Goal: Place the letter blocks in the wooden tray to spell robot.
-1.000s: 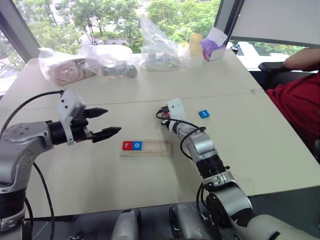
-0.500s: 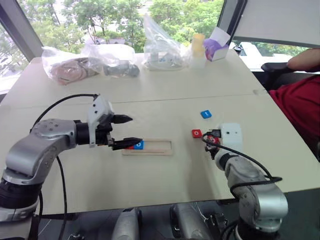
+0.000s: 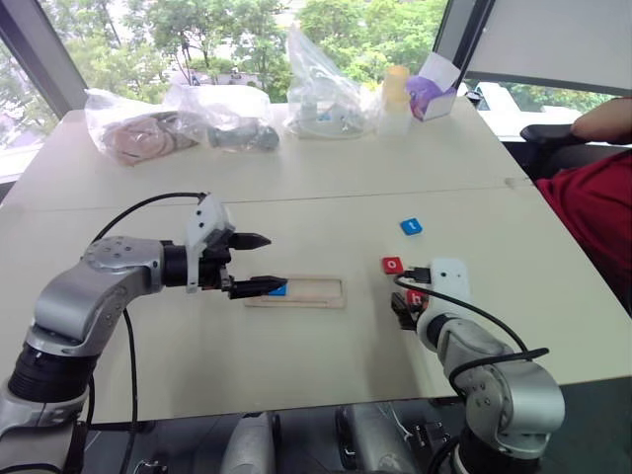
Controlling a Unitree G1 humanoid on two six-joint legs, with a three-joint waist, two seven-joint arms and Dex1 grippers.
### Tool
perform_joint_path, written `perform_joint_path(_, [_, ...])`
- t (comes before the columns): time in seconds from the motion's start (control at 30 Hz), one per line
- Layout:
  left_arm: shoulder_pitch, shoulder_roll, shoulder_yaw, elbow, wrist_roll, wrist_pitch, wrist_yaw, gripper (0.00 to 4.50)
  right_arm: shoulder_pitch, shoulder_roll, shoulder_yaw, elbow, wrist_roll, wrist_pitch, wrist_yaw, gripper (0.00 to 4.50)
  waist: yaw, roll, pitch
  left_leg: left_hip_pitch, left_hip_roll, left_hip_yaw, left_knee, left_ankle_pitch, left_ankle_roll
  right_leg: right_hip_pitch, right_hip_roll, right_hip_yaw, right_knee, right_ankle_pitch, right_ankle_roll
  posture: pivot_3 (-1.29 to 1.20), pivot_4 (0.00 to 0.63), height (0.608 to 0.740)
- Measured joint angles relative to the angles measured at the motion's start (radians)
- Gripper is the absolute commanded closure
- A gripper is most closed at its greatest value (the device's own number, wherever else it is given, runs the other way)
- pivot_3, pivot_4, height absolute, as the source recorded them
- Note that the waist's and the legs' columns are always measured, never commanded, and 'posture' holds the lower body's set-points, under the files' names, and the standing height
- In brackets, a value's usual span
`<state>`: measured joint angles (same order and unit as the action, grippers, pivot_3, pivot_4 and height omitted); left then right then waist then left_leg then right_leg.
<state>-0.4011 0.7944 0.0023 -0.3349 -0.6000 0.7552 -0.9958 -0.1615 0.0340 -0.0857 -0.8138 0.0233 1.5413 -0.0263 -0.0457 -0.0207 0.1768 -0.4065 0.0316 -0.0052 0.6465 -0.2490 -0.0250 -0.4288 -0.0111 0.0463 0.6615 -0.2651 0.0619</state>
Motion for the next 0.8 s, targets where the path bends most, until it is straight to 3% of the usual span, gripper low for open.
perform_joint_path(0.17, [0.045, 0.04, 0.02, 0.0, -0.003, 0.001, -0.02, 0.0, -0.115, -0.182, -0.02, -0.002, 0.028, -0.048, 0.092, 0.07, 0.0, 0.0, 0.0, -0.001, 0.0, 0.0, 0.0, 0.0, 0.0, 0.0, -0.001, 0.001, -0.001, 0.0, 0.0, 0.0, 0.15, 0.74])
perform_joint_path(0.37, [0.076, 0.116, 0.026, -0.011, -0.038, 0.0, -0.126, 0.0, -0.159, -0.47, 0.043, -0.013, 0.244, -0.164, 0.439, 0.07, 0.001, -0.001, 0.003, -0.001, 0.0, 0.001, -0.002, 0.0, 0.001, 0.0, 0.0, 0.0, -0.001, 0.0, 0.001, 0.0, 0.15, 0.74])
perform_joint_path(0.47, [0.083, 0.125, 0.018, -0.047, -0.044, -0.004, -0.162, 0.0, -0.046, -0.726, 0.016, 0.089, 0.289, -0.467, 0.705, 0.07, 0.012, -0.002, 0.005, -0.002, -0.001, 0.0, -0.001, -0.001, 0.001, 0.003, -0.001, -0.003, -0.008, -0.002, 0.002, 0.0, 0.15, 0.74])
perform_joint_path(0.53, [0.077, 0.119, 0.009, -0.07, -0.043, -0.008, -0.161, 0.0, 0.031, -0.827, -0.008, 0.22, 0.284, -0.671, 0.841, 0.07, 0.012, -0.002, 0.005, -0.001, -0.001, 0.001, -0.001, -0.001, 0.001, 0.005, -0.001, -0.002, -0.011, -0.001, 0.004, 0.0, 0.15, 0.74])
perform_joint_path(0.67, [0.08, 0.067, -0.017, -0.082, -0.041, -0.024, -0.131, 0.0, 0.051, -0.915, -0.006, 0.483, 0.232, -1.012, 0.995, 0.07, 0.001, -0.002, 0.005, -0.001, -0.001, 0.006, 0.001, -0.001, 0.001, 0.005, -0.001, 0.002, -0.011, 0.002, 0.006, 0.0, 0.15, 0.74])
perform_joint_path(0.8, [0.116, 0.062, -0.019, -0.096, -0.041, -0.018, -0.103, 0.0, 0.048, -0.933, 0.029, 0.651, 0.19, -1.232, 1.089, 0.07, 0.001, -0.003, 0.006, 0.0, 0.0, 0.005, 0.0, -0.001, 0.001, 0.004, 0.002, 0.002, -0.009, 0.005, 0.006, 0.0, 0.15, 0.74])
